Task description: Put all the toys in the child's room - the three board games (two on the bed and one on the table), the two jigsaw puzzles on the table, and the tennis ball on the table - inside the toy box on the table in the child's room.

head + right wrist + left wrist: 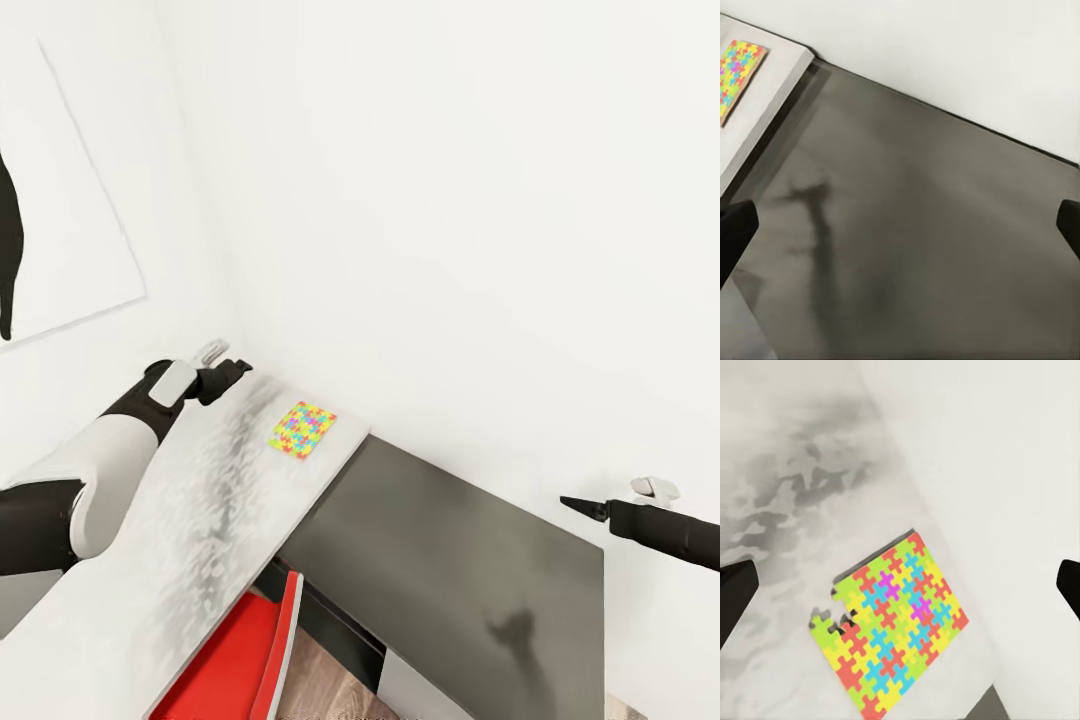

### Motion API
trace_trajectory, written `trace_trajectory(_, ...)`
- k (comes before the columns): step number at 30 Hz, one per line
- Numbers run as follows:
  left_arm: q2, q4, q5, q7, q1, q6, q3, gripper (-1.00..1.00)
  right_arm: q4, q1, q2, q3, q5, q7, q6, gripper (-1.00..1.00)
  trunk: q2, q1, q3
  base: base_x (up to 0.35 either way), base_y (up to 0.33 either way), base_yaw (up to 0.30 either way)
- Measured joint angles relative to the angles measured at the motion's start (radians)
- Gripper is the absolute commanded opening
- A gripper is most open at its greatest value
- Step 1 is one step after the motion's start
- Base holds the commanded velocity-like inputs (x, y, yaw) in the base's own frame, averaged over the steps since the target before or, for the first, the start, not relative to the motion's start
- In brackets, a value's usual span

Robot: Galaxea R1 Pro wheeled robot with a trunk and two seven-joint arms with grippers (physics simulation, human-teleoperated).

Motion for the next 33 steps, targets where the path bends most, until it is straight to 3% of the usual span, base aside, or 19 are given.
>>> trace_trajectory(22, -0.013, 0.015, -0.008, -0.012, 0.001, -0.051, -0.002, 1.0, 0.0, 0.0, -0.004, -0.002, -0.006, 0.0, 0.005, 1.0, 0.0, 0.0, -0.036, 0.0, 0.0, 0.0)
trace_trajectory(33, -0.018, 0.015, -0.045, -0.019, -0.002, -0.054, -0.002, 1.0, 0.0, 0.0, -0.005, -0.002, -0.007, 0.0, 0.005, 1.0, 0.0, 0.0, -0.054, 0.0, 0.0, 0.0)
